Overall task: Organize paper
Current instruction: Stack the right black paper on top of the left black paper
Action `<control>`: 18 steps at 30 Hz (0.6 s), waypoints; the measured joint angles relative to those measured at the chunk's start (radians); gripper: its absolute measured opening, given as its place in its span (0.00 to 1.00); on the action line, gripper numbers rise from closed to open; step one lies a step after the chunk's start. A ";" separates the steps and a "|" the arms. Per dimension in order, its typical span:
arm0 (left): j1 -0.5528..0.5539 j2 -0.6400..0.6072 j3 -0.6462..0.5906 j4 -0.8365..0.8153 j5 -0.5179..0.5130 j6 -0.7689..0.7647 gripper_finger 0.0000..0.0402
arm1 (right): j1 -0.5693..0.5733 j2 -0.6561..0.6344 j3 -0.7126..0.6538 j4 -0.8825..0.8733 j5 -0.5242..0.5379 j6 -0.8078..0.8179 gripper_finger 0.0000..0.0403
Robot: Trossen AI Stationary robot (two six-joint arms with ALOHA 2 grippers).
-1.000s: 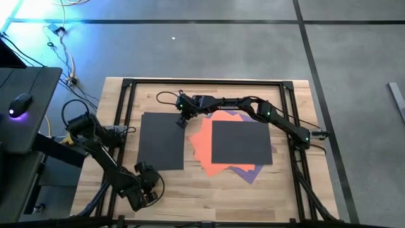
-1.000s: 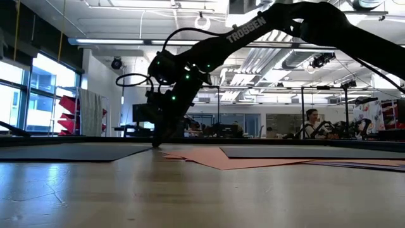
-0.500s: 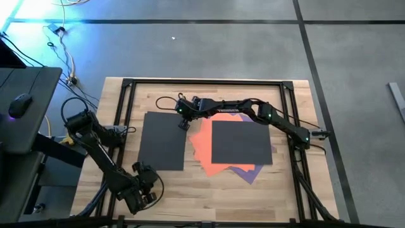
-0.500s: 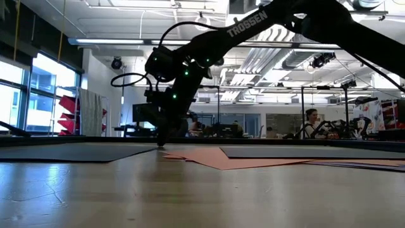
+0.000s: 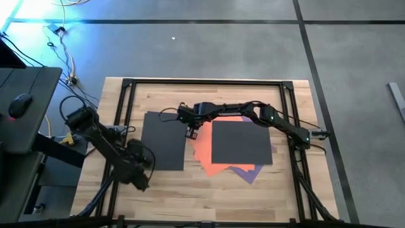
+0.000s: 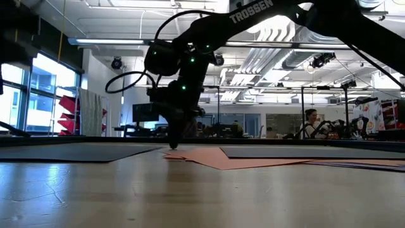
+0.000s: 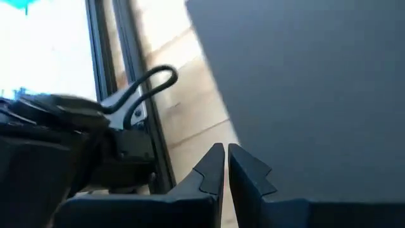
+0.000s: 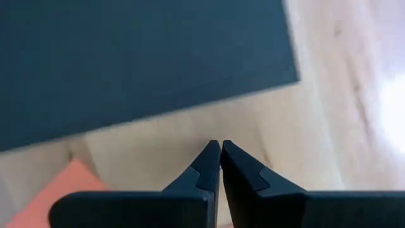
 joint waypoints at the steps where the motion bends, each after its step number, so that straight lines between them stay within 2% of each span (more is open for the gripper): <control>1: 0.018 -0.005 -0.039 0.023 0.023 0.000 0.00 | 0.002 0.000 0.000 0.002 -0.001 0.000 0.00; 4: 0.070 -0.027 -0.145 0.120 0.084 0.025 0.00 | 0.003 0.000 0.000 0.008 -0.030 0.000 0.00; 6: 0.095 -0.007 -0.134 0.121 0.115 0.060 0.00 | 0.003 0.000 0.000 0.021 -0.045 0.000 0.00; 9: 0.132 -0.010 -0.136 0.085 0.057 0.061 0.00 | 0.003 0.000 0.000 0.036 -0.060 0.000 0.00; 18: 0.279 -0.005 -0.136 0.122 0.056 0.103 0.00 | 0.010 0.000 0.000 0.028 -0.081 -0.010 0.00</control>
